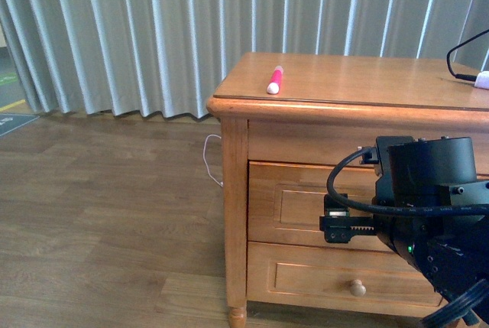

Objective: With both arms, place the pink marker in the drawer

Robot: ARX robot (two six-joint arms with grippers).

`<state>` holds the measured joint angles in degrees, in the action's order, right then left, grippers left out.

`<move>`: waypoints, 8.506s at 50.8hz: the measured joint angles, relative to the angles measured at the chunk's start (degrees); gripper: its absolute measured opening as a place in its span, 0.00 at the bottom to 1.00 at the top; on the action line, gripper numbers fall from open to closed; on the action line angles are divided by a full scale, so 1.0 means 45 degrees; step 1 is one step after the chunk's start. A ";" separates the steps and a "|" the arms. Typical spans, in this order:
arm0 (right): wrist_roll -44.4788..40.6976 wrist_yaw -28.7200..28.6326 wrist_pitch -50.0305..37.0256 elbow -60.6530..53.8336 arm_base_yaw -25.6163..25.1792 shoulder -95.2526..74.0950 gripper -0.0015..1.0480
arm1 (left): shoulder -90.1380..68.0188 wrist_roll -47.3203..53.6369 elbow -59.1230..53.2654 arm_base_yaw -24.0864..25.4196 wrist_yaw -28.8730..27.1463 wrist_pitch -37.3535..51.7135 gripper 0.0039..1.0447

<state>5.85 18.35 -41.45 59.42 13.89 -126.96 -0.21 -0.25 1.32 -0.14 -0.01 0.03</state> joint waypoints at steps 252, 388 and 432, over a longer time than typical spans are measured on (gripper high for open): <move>0.0131 -0.5484 1.3522 -0.7227 -0.2589 2.1075 0.91 | -2.7520 -0.0277 2.2804 -0.5736 -0.1749 -0.0097 0.94; 0.0131 -0.5484 1.3522 -0.7227 -0.2589 2.1075 0.91 | -2.6398 0.6018 1.6723 -0.6538 0.3104 0.3444 0.44; 0.0126 -0.5479 1.3522 -0.7227 -0.2589 2.1075 0.91 | -1.0195 -0.1360 0.5508 -0.3264 -0.1656 0.2667 0.94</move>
<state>6.42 -6.31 19.40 26.89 2.24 -32.12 -46.09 -6.37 26.11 -14.83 -7.46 12.03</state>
